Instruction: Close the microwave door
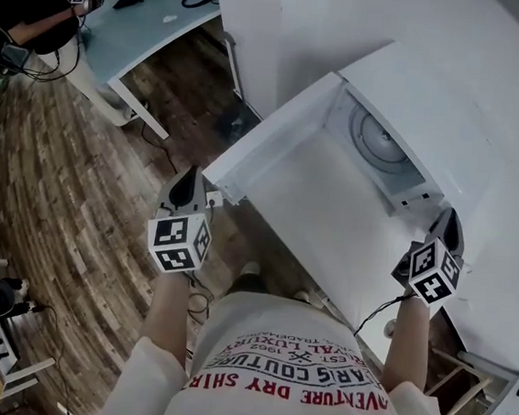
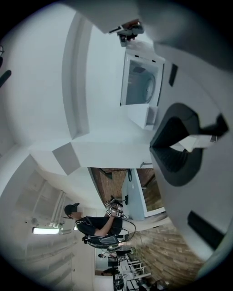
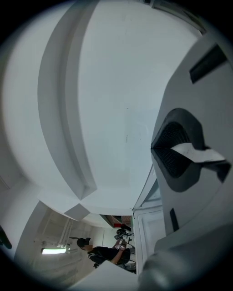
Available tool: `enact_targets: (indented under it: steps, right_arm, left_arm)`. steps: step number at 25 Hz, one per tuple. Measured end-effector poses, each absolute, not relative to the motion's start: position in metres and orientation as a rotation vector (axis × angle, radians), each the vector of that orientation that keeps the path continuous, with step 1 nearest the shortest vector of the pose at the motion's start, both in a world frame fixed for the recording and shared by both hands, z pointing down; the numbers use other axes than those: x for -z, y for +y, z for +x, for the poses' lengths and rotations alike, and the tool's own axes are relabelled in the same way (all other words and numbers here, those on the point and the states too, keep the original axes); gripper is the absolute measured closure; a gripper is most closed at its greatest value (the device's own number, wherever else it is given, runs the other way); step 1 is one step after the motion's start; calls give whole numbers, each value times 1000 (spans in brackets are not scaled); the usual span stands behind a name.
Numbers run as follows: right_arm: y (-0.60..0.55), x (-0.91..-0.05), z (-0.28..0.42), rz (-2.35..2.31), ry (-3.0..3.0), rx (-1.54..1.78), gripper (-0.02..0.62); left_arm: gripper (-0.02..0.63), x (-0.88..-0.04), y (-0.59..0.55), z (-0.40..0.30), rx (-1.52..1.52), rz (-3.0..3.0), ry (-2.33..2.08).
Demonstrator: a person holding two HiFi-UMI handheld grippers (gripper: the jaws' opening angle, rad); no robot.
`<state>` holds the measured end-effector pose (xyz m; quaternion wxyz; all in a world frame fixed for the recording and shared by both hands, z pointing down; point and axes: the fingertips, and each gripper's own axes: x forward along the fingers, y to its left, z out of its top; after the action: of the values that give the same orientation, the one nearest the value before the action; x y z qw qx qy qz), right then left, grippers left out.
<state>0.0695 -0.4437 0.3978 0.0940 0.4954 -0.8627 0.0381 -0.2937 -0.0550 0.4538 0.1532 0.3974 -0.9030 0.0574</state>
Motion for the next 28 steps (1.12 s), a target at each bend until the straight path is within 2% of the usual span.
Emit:
enact_targets:
  steps: [10,28]
  right_arm:
    - [-445,-399,67,1417,-2600,-162,583]
    - [-441,-401,66,1184,-2703,-227,583]
  left_arm:
    - [612,-467,-61,-260,-186,1155,-2535]
    - [612,-470,-120,-148,-170,1303,-2462]
